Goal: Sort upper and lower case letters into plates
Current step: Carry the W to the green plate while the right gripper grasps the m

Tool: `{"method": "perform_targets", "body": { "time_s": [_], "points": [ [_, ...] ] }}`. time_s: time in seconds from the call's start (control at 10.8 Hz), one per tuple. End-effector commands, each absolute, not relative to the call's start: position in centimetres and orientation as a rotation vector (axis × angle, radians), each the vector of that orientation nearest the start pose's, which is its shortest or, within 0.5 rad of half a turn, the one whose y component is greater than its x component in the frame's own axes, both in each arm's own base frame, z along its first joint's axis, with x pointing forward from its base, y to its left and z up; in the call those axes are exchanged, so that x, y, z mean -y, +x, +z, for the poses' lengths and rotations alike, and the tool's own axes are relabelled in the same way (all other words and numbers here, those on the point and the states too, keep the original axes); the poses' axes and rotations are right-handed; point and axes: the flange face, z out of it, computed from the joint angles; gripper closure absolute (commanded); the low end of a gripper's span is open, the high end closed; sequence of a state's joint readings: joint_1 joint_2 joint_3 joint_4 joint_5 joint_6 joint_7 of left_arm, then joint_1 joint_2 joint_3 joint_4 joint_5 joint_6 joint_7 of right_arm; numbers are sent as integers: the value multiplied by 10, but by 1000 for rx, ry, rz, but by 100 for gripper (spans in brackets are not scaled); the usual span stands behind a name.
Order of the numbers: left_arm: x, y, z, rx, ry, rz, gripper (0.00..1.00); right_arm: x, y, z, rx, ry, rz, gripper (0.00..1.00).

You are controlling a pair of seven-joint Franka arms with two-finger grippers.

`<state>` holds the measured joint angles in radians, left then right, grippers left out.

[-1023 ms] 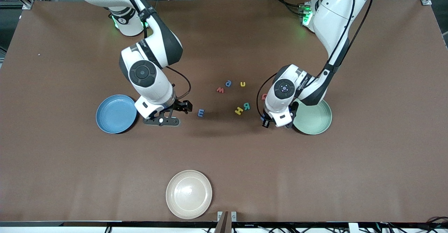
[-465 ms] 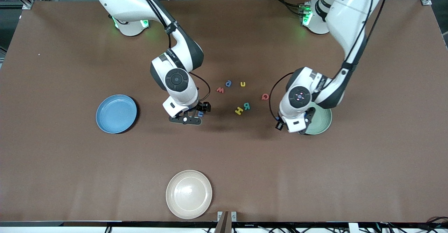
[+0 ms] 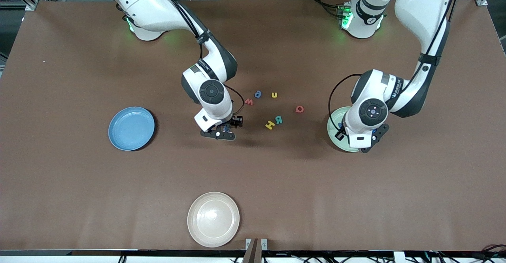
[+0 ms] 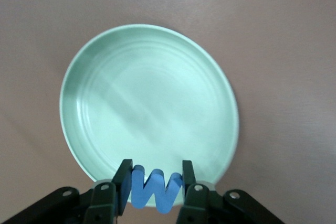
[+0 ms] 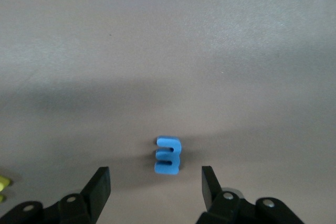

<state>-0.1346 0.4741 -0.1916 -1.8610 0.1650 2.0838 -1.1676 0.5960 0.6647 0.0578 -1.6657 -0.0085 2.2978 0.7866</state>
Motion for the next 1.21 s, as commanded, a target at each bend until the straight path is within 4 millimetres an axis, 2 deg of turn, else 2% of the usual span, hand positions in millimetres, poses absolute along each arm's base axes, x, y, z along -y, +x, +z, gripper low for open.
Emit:
{"method": "perform_targets", "body": {
  "time_s": [0.0, 0.09, 0.19, 0.28, 0.47, 0.56, 0.74, 1.02, 1.12],
  "points": [
    [178, 581, 259, 1050, -2760, 215, 0, -405, 535, 196, -238, -3129, 32, 24],
    [187, 581, 264, 1070, -2771, 219, 0, -402, 536, 194, -245, -3129, 34, 25],
    [210, 580, 272, 1130, -2786, 233, 0, -401, 537, 193, -247, -3129, 36, 28],
    [223, 579, 279, 1196, -2774, 227, 0, -401, 536, 187, -250, -3134, 45, 32],
    [267, 573, 294, 1315, -2786, 249, 0, -401, 536, 179, -250, -3125, 32, 39],
    [286, 566, 294, 1356, -2792, 250, 0, -401, 536, 177, -254, -3125, 35, 40],
    [312, 546, 280, 1476, -2817, 226, 0, -401, 534, 172, -253, -3129, 43, 56],
    [323, 517, 247, 1551, -2865, 179, 0, -400, 534, 167, -257, -3131, 52, 84],
    [327, 509, 241, 1578, -2855, 167, 0, -399, 534, 167, -255, -3132, 53, 94]
  ]
}}
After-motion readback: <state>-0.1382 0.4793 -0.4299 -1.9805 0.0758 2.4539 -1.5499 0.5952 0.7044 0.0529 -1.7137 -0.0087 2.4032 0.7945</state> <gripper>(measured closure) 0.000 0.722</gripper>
